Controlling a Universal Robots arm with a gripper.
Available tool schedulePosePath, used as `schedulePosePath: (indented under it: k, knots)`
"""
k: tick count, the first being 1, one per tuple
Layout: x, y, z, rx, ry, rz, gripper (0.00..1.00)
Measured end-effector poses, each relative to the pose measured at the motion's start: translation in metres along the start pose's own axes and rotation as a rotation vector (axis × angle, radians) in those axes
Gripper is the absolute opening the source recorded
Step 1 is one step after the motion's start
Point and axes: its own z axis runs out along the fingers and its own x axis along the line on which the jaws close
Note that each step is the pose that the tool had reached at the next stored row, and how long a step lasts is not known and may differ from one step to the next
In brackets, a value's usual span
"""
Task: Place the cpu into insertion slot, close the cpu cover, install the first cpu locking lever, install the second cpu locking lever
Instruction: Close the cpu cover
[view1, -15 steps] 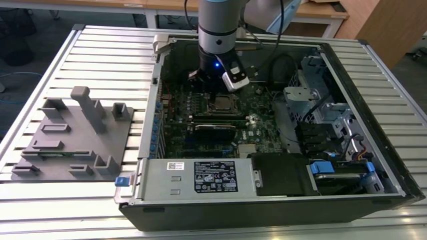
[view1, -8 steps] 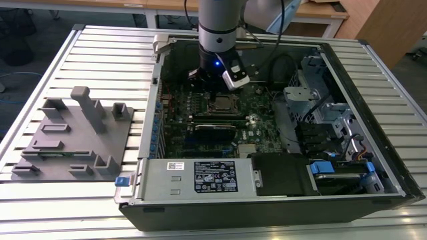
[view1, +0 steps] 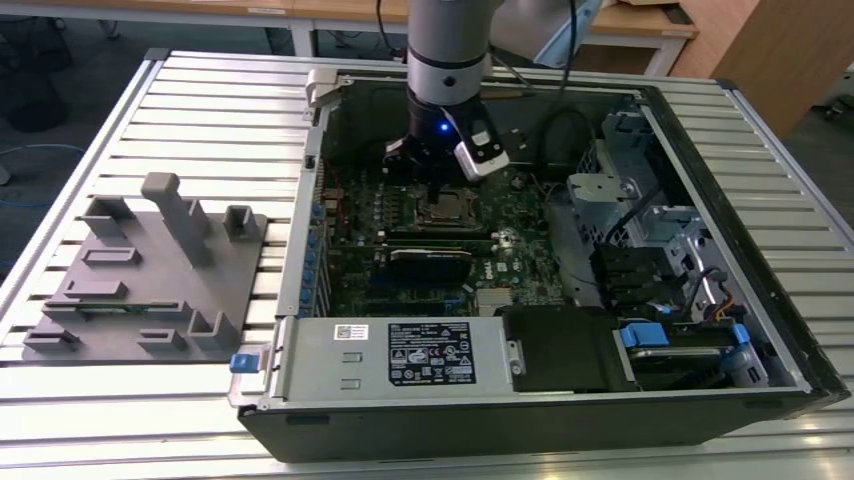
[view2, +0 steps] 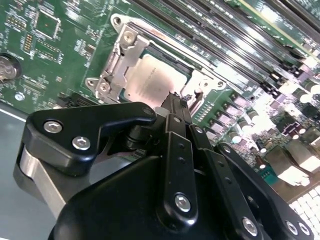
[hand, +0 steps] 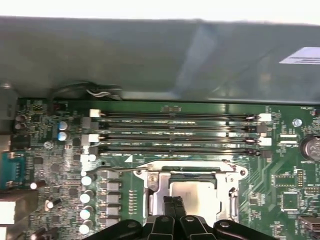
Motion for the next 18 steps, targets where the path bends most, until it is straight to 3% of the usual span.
schedulePosePath:
  k: [8,18]
  knots:
    - [-0.0121,0.0001,0.0011,-0.0002,-0.0001,0.000,0.10]
    - [-0.0132,0.0001,0.0014,0.0007,-0.0010,0.024,0.10]
